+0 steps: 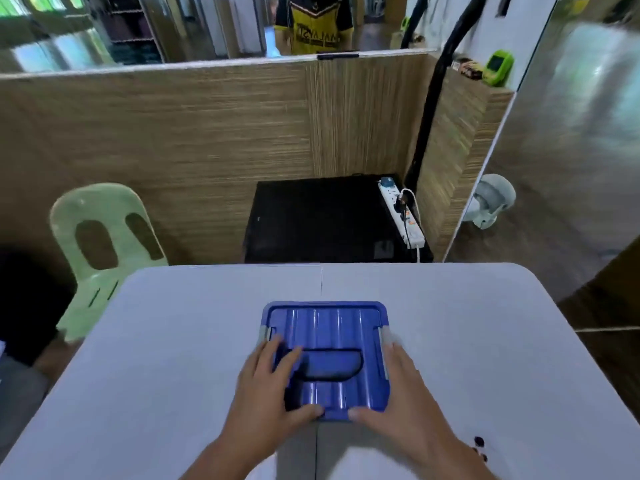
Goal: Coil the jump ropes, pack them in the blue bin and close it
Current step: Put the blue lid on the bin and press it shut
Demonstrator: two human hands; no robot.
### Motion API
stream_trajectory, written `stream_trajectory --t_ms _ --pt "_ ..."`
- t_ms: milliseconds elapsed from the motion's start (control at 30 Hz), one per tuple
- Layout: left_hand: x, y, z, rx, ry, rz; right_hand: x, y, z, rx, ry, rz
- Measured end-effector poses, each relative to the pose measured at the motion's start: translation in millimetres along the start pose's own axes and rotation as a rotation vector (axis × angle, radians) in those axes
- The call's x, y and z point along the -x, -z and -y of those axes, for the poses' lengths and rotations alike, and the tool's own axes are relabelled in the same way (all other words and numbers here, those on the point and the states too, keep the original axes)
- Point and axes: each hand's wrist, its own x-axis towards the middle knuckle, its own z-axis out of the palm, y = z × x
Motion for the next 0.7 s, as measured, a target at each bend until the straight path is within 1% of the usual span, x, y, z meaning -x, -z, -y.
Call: stream_trajectory --t_ms 100,233,367,467,600,700 --pt "18.7 -5.6 25.4 0.106 0.027 -0.09 4.1 -10.6 -6.4 0.104 -0.041 0.011" --pt "24.1 -7.4 35.5 0.216 0.068 -0.038 2.2 -16.0 -4.5 0.07 -0.065 -0.042" --pt "13.3 3.1 31.8 0.241 0.067 -0.006 -2.3 -11.8 1.8 0.062 -0.067 -0.056" --pt "-2.9 12.1 31.4 0.209 0.084 0.025 -16.0 -8.4 8.9 0.062 -0.08 -0.065" --pt "-40.9 27.3 34.0 0.213 0.1 0.016 -53.0 1.0 24.4 0.051 -0.059 -0.068" --pt "-72.8 38.0 36.5 0.214 0.113 0.007 -88.4 8.6 31.7 0.09 -0.082 -0.057"
